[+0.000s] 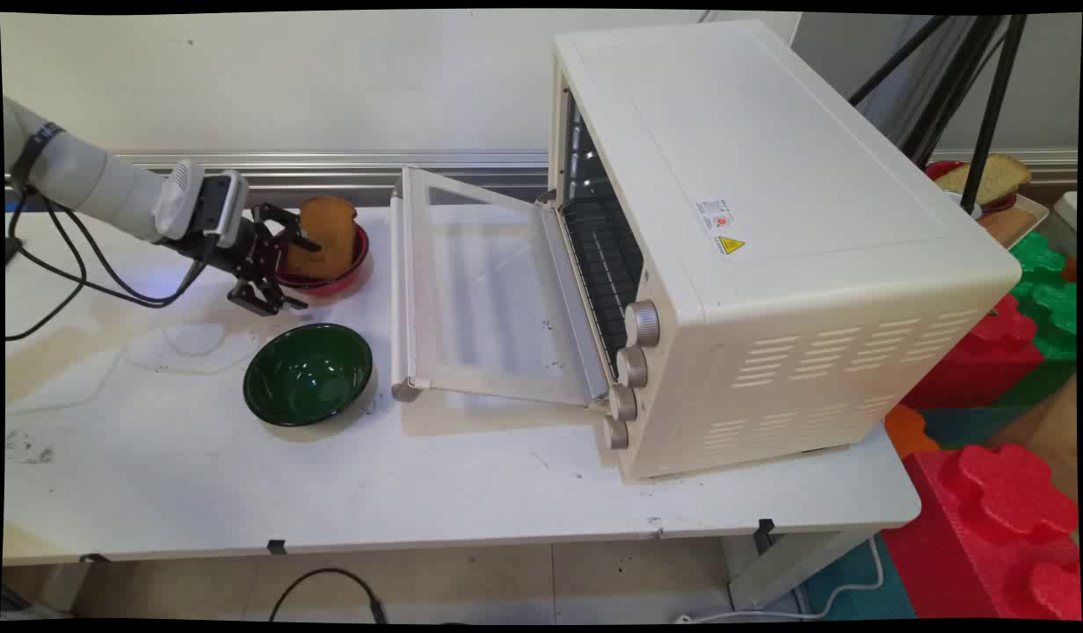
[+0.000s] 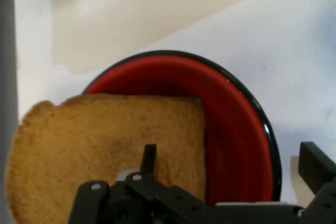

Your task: Close the oven

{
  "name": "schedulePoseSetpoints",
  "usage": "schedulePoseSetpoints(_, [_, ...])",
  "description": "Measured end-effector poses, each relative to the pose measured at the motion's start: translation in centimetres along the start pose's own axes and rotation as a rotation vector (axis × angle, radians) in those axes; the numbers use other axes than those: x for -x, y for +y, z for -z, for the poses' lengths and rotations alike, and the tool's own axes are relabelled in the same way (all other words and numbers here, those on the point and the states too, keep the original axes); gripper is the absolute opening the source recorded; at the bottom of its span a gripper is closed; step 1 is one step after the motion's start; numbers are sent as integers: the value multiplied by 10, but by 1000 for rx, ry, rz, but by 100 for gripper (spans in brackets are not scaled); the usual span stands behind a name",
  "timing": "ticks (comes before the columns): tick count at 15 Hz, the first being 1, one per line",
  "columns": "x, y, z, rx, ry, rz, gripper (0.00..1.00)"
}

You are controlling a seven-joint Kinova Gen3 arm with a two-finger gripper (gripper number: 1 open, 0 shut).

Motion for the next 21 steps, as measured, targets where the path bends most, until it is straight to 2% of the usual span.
schedulePoseSetpoints(6, [-4, -4, 26, -3, 35, 27, 100])
schedulePoseSetpoints(11, [-14, -5, 43, 32, 99, 87, 100])
schedulePoseSetpoints(15, [-26, -2, 37, 72, 140, 135, 100])
schedulePoseSetpoints(21, [-47, 2, 11, 113, 184, 184, 100])
